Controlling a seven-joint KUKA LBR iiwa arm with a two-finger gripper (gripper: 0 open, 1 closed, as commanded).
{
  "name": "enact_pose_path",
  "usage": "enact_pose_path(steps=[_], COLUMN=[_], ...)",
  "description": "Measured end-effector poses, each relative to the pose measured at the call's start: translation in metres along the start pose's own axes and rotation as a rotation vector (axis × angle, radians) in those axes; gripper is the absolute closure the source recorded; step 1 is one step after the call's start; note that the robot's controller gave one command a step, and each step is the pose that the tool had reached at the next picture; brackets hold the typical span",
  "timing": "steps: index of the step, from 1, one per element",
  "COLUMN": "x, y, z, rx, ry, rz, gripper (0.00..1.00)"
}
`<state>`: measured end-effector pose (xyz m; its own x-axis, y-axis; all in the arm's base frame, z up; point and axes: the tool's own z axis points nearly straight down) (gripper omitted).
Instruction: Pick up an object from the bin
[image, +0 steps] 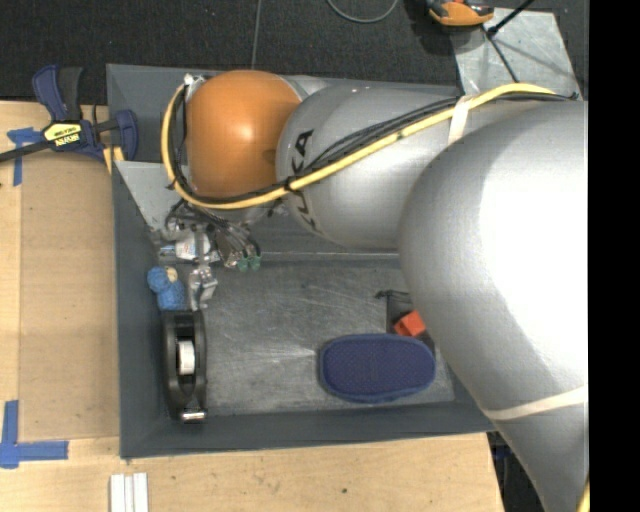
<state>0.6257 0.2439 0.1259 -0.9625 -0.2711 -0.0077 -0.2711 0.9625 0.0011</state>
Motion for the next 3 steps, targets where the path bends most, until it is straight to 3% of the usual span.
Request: enact_pose_path(steps=[1, 2, 3], x=[0.005, 0.031, 0.001], y=[0.003, 0.007, -0.005], z=[0.005, 0.018, 0.051], rx=[0.002, 0.007, 0.007], ry=[-0.005, -0.004, 0.017], rz=[-0.485, -0.963, -1.268], gripper=[0.0, 0.0, 0.0])
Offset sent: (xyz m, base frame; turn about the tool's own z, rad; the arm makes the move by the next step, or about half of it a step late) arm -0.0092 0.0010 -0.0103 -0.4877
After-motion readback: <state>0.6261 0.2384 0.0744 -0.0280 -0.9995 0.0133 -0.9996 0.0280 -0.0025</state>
